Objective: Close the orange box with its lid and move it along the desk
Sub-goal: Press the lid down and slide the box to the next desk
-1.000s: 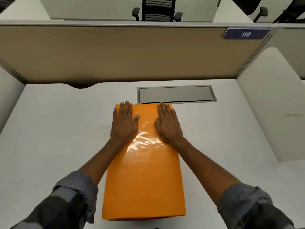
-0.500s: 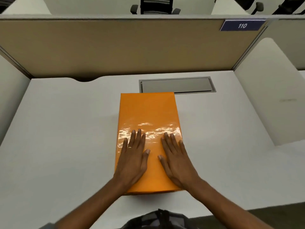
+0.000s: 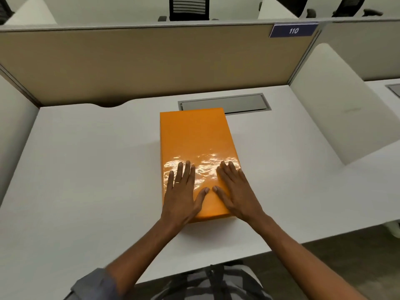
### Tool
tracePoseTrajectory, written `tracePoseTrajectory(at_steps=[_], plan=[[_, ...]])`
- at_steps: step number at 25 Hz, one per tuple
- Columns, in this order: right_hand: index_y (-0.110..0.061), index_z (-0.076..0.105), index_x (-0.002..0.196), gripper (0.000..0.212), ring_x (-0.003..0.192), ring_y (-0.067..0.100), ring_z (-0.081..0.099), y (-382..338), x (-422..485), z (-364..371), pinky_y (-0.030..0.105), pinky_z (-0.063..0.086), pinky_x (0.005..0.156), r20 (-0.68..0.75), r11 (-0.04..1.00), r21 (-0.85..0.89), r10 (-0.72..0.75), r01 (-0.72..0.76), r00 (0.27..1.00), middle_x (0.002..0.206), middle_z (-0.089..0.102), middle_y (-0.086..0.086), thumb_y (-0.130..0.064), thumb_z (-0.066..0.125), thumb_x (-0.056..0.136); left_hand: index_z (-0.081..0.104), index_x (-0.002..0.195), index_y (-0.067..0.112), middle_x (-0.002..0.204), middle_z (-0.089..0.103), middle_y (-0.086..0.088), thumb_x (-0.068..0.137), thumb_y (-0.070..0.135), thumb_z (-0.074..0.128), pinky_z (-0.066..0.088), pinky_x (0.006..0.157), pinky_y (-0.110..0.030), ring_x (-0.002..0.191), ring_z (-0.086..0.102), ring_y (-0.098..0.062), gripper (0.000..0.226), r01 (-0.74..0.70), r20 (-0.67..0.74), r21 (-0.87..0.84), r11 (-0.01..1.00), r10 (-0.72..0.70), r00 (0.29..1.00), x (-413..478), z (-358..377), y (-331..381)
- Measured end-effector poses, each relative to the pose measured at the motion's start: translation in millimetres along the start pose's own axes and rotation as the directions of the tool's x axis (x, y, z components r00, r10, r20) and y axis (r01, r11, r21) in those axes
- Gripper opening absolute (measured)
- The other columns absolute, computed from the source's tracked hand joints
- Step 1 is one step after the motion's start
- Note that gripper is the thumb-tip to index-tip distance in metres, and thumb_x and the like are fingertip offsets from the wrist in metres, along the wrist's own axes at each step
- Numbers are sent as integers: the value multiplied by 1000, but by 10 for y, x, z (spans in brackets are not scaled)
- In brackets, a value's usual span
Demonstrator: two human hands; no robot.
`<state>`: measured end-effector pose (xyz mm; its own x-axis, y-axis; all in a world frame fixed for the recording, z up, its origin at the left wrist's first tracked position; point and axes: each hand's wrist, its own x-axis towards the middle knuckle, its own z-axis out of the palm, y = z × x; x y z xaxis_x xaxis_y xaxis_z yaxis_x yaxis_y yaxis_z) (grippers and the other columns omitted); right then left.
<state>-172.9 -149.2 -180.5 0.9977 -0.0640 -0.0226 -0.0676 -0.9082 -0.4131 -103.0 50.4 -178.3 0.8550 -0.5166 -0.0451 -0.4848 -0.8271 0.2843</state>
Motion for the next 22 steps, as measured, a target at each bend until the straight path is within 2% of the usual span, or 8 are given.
tracePoseTrajectory(at_steps=[1,3,5,7,9,11,16,22], plan=[[-21,21,161,68,159,16,1,14,-83,-14,46,10,128,-36,991,116,72,-67,997,171,11,-1,-52,39,104,7,160,16,169,-5,-3,97,67,28,0,126,-44,155,-14,-19,84,21,-14,-56,998,-22,1000,-45,-44,-34],[-24,19,162,71,158,17,9,39,-363,-55,44,18,126,-51,907,361,252,-218,966,171,14,-3,-47,51,102,7,160,17,169,-7,0,95,67,37,5,126,-41,155,-12,-16,87,95,-29,-232,968,-105,994,-259,-150,-124],[-26,25,160,72,150,19,32,25,-666,-124,42,34,119,-11,791,516,389,-328,921,166,29,0,-42,59,99,4,160,25,169,-5,7,94,62,48,16,124,-41,155,-3,-12,88,215,26,-466,859,-229,973,-590,-231,-216],[-32,39,152,58,129,9,55,-9,-846,-186,36,45,111,43,693,618,444,-373,895,149,53,-5,-40,61,99,12,159,31,168,12,6,91,53,60,32,115,-41,151,22,-15,87,316,109,-653,688,-328,939,-894,-298,-231],[-37,52,140,41,114,-2,64,-30,-901,-226,35,51,106,78,618,700,432,-358,899,132,66,-16,-39,60,100,31,155,28,157,41,2,91,39,67,42,107,-39,138,48,-18,75,364,145,-766,530,-408,901,-1063,-340,-216],[-32,58,140,41,111,-2,67,21,-873,-260,35,53,104,122,565,740,421,-365,899,124,72,-17,-36,62,100,46,147,23,137,59,3,91,31,70,45,103,-36,122,58,-13,62,387,169,-790,476,-438,883,-1073,-390,-243],[-21,64,134,38,110,9,70,125,-754,-399,41,52,106,235,505,748,406,-431,883,118,75,-8,-23,67,97,65,131,18,117,72,3,86,27,77,53,98,-38,104,68,-12,48,427,234,-828,364,-468,852,-958,-451,-207],[-26,73,94,10,103,25,73,174,-723,-388,52,55,99,208,500,752,438,-429,875,106,79,6,-17,73,90,69,125,9,111,76,-7,76,15,84,55,99,-45,102,72,-21,52,452,239,-835,313,-534,811,-912,-346,-200]])
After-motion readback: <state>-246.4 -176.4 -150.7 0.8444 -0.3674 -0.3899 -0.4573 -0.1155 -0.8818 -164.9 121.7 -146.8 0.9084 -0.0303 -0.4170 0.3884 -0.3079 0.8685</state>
